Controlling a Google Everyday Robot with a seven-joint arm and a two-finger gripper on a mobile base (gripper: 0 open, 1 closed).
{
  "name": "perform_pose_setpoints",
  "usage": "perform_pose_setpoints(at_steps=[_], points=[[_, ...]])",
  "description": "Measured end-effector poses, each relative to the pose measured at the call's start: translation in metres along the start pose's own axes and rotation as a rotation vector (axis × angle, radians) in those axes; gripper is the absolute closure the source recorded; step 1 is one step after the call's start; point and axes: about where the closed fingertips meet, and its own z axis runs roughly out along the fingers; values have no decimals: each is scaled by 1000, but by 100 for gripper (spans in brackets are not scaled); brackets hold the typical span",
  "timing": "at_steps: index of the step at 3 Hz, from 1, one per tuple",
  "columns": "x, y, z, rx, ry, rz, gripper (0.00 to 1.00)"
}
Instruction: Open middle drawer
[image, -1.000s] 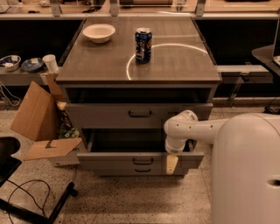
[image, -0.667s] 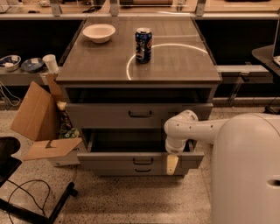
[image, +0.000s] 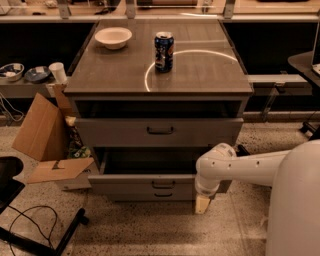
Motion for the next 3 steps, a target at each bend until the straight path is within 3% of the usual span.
perform_pose_setpoints(at_steps=[1,2,3], points=[[-4,58,-19,-10,3,-15,41],[2,141,-12,-113,29,-41,65],[10,162,-7,-146,46,-57,67]])
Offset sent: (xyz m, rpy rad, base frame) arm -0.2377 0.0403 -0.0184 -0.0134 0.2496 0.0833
